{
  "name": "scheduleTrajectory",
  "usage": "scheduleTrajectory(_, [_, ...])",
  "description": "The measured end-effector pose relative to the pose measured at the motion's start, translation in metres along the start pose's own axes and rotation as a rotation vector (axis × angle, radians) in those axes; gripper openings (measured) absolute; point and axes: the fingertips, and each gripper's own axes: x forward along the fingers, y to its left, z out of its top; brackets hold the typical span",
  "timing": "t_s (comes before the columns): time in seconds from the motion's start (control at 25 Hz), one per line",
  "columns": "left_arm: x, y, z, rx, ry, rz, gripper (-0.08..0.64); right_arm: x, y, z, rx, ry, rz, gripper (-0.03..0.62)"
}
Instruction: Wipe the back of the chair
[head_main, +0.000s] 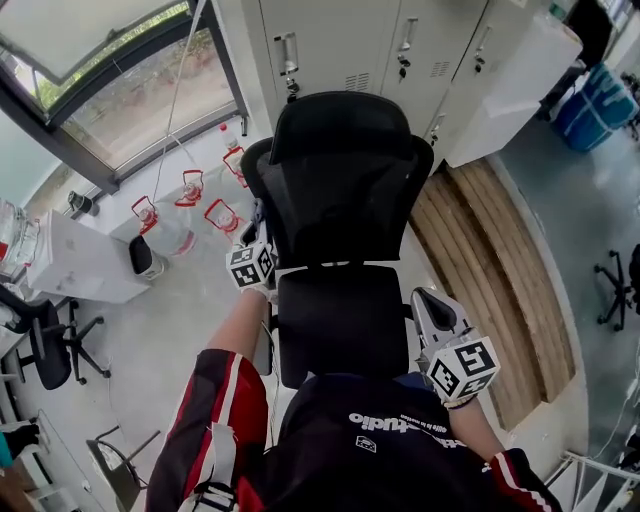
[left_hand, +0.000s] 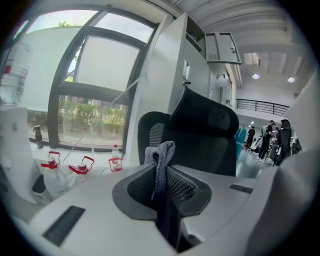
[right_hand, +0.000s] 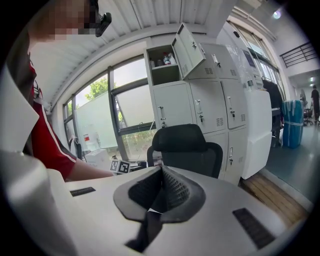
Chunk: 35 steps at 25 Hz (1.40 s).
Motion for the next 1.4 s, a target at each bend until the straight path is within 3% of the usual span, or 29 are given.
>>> scheduleTrajectory(0.28, [0.022,0.035,-0.024,-0.011,0.039,0.032,0.057,0.019,0.001,-0.016,0.0,0.031,-0.027,0.014])
scheduleTrajectory(0.6, [0.045,0.03,-0.033,-0.002,0.072,0.027,0.057,0.02,-0.004,-0.016,-0.001,0.04,-0.039,0.014])
scheduleTrajectory(1.04, [0.07,-0.04,-0.038,0.027,0.088,-0.027,0.057,0.001,-0.042,-0.016,0.012,0.035,-0.051,0.014])
scheduleTrajectory(1.4, [0.102,-0.146,-0.056,0.045,0.104,-0.128,0.057,-0.034,-0.095,-0.019,0.024,0.032,-0.093,0.014])
